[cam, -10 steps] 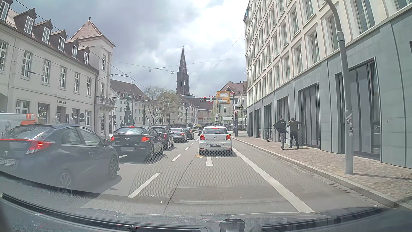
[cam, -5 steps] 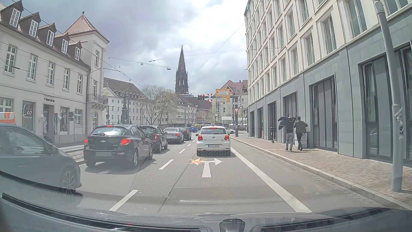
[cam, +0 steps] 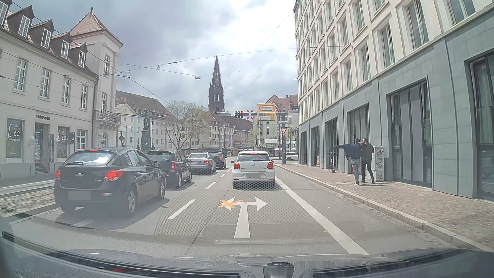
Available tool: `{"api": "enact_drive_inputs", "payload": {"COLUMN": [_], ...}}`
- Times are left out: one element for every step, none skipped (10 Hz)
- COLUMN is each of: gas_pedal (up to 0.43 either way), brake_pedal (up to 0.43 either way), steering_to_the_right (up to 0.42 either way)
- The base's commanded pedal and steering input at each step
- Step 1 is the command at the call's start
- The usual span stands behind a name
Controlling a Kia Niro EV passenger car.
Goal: Follow the waypoints while adhering to traffic rules and regulations
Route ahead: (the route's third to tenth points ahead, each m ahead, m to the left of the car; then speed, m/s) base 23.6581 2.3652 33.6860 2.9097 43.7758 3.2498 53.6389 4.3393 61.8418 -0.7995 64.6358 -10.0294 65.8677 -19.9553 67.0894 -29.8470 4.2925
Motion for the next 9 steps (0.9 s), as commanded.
{"api": "enact_drive_inputs", "payload": {"gas_pedal": [0.000, 0.000, 0.000, 0.000, 0.000, 0.000, 0.000, 0.000, 0.000], "brake_pedal": [0.073, 0.091, 0.110, 0.140, 0.152, 0.159, 0.183, 0.201, 0.213], "steering_to_the_right": [0.005, 0.000, -0.004, -0.008, -0.008, -0.008, -0.009, -0.010, -0.012]}}
